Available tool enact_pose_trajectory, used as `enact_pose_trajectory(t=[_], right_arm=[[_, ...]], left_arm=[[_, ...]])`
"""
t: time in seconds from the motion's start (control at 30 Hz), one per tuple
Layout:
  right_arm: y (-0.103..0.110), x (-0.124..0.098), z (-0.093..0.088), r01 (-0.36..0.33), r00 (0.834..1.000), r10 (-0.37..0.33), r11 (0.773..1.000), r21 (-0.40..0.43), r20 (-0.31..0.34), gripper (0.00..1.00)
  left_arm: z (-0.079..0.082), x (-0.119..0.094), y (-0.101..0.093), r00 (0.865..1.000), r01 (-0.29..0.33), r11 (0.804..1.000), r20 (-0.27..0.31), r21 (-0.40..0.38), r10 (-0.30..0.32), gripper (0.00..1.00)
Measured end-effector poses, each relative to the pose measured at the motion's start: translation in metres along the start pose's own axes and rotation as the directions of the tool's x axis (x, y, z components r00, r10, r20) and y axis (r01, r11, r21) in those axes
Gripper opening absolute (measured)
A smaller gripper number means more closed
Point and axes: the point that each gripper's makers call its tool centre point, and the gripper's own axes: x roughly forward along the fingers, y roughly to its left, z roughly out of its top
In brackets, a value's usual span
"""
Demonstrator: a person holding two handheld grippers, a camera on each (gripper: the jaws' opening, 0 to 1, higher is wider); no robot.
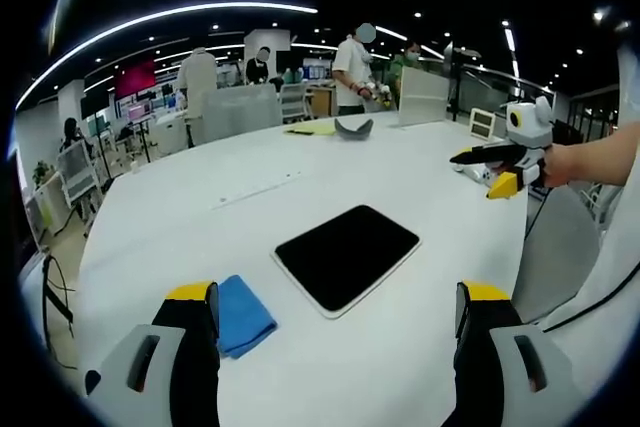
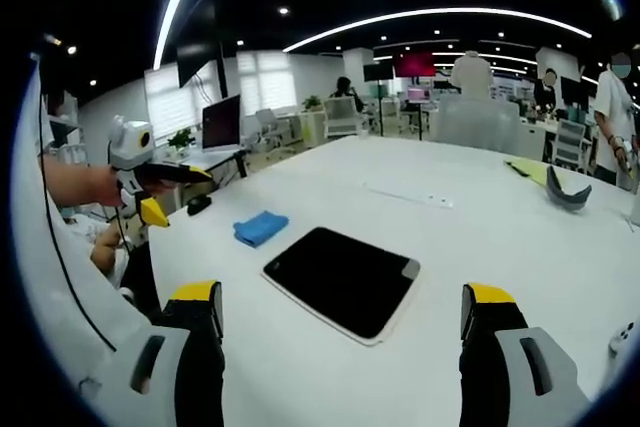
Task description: Wipe the mirror surface with the cleaning cloth until all visible marks leave the cleaned area.
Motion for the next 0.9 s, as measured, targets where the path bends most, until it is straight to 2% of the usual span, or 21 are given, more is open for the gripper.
enact_pose_trajectory(t=[0.9], right_arm=[[0.0036,0.0059,0.0044,-0.013,1.0,0.013,1.0,0.008,0.004,1.0]], left_arm=[[-0.0005,0.0037,0.0038,1.0,0.006,1.0,-0.004,-0.005,-0.006,0.99]])
